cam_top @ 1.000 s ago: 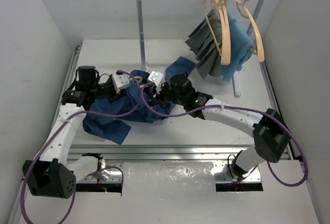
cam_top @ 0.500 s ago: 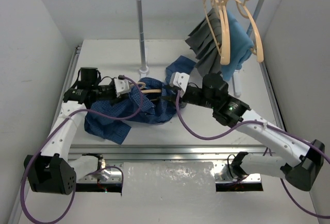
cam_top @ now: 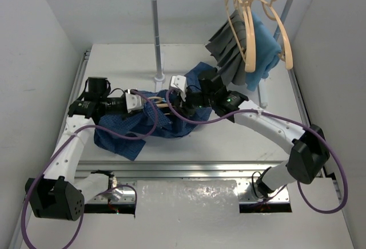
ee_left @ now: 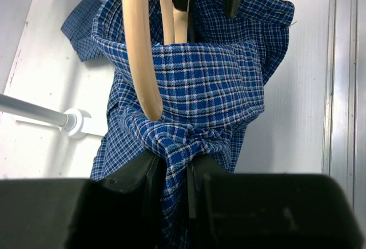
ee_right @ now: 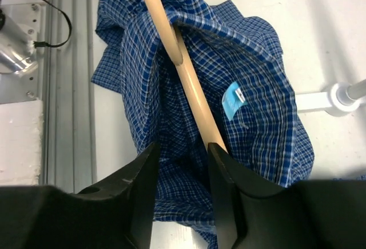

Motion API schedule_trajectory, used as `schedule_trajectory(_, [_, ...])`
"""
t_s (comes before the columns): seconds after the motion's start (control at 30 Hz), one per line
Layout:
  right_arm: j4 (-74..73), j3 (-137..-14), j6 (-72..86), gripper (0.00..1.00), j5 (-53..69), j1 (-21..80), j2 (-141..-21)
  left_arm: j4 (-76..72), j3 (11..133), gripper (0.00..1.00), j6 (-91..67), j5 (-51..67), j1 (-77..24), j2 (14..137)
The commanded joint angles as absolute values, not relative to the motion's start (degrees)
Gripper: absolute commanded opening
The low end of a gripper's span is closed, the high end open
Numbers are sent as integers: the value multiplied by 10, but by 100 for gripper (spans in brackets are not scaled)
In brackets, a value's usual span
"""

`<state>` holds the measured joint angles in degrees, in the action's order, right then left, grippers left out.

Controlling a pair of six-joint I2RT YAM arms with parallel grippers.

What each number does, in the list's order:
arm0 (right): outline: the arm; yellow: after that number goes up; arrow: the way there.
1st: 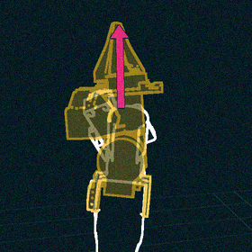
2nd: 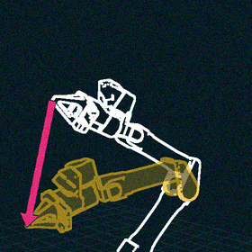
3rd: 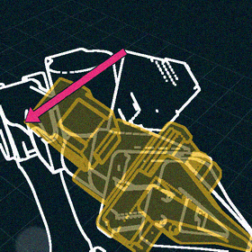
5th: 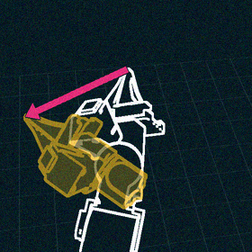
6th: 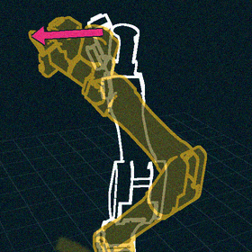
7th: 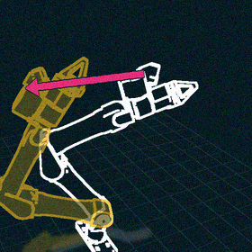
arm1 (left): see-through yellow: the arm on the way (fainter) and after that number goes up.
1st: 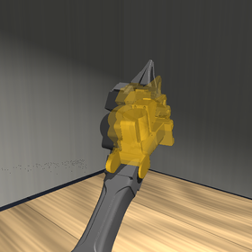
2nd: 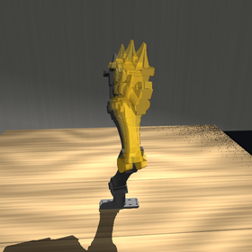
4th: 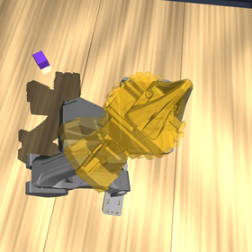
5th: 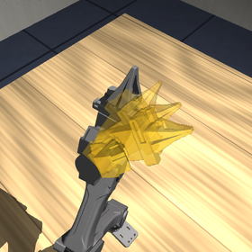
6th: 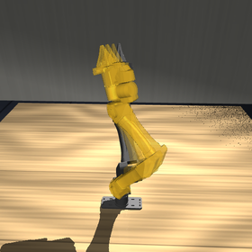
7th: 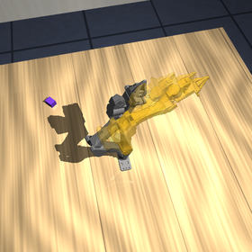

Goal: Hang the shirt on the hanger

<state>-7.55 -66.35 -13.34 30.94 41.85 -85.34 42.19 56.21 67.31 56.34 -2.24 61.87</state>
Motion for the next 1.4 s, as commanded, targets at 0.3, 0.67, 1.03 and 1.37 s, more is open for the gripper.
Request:
schedule_trajectory(0.3, [-40, -709, -162, 51, 347, 419, -925, 460, 580, 0, 747, 629, -26, 609])
schedule_trajectory(0.67, [18, -658, -128, 0, 362, 417, -903, 446, 618, 0, 722, 667, -15, 630])
schedule_trajectory(1.03, [-20, -525, -125, 0, 284, 374, -693, 429, 633, 33, 688, 630, 33, 647])
schedule_trajectory(1.37, [-100, -599, -150, 0, 215, 353, -668, 372, 609, 49, 601, 563, 79, 607])
